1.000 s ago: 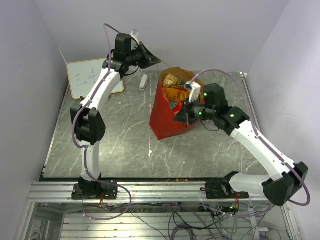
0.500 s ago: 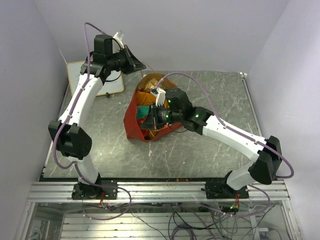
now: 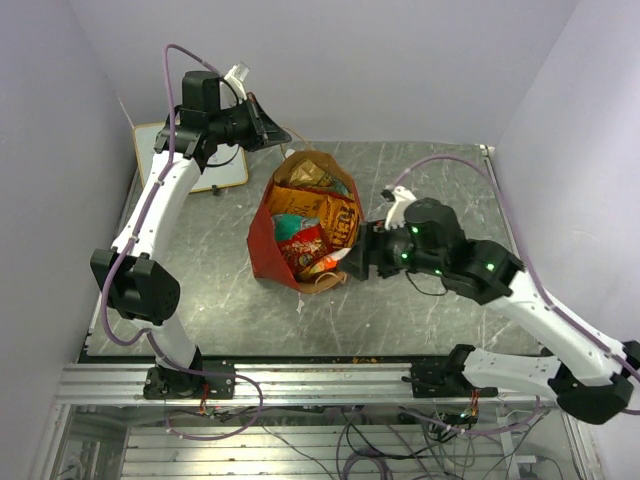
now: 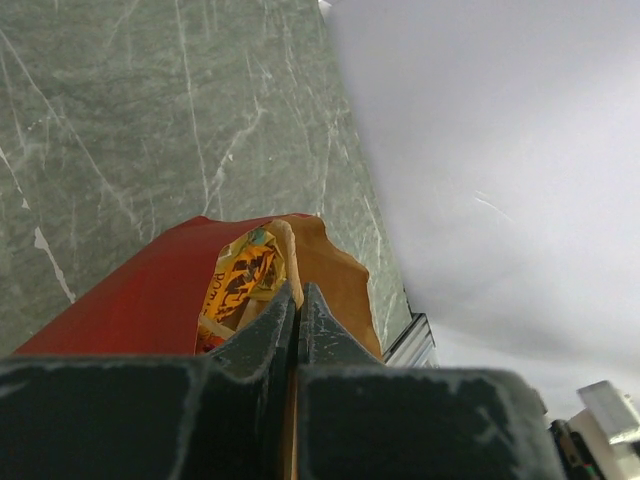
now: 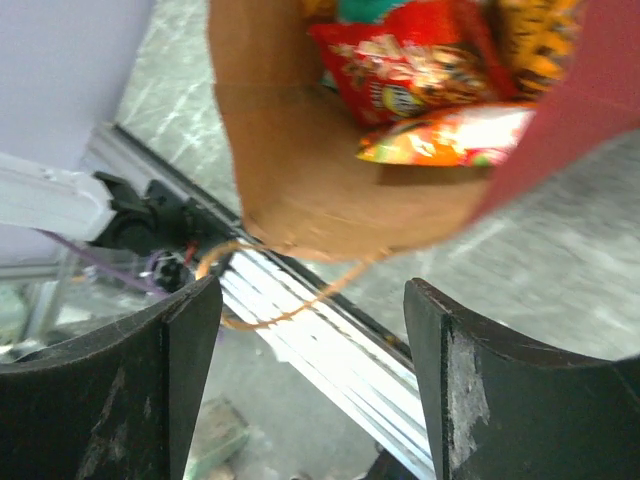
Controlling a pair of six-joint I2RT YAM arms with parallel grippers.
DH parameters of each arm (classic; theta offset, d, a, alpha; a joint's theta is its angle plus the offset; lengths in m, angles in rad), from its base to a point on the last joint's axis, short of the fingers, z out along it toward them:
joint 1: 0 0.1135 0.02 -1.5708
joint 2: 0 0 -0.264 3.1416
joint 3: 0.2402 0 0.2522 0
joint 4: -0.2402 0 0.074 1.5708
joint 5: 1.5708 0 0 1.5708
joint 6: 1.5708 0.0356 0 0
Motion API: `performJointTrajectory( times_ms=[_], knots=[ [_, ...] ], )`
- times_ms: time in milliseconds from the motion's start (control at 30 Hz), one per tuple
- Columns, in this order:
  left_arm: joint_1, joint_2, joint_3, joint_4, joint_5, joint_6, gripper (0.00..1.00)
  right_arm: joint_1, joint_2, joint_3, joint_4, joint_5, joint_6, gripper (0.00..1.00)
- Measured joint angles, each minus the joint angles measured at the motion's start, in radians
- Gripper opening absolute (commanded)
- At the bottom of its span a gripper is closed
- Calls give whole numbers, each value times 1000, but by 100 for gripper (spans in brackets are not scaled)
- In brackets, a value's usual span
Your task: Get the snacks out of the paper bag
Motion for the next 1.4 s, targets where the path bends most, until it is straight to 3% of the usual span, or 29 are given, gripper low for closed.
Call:
performJointTrajectory(
  times_ms=[200, 433, 567, 767, 900, 1167, 1400],
  knots=[
    [0, 0, 0, 2, 23, -12, 7, 0, -49, 102, -206, 206, -89, 82],
    [0, 0, 0, 33, 48, -73, 7, 0, 173, 323, -117, 264, -403, 79],
    [0, 0, -8, 53, 64, -109, 7, 0, 327, 390, 25, 181, -632, 76],
    [0, 0, -8, 53, 76, -133, 7, -12, 334, 203, 296, 60, -965, 72],
    [0, 0, -10, 53, 78, -144, 7, -98, 369, 186, 389, -87, -1097, 67],
    [0, 0, -10, 50, 77, -144, 7, -234, 461, 208, 436, -422, -1317, 65],
    [0, -2, -10, 48, 78, -156, 7, -229, 608, 269, 422, -529, -1408, 67]
  ],
)
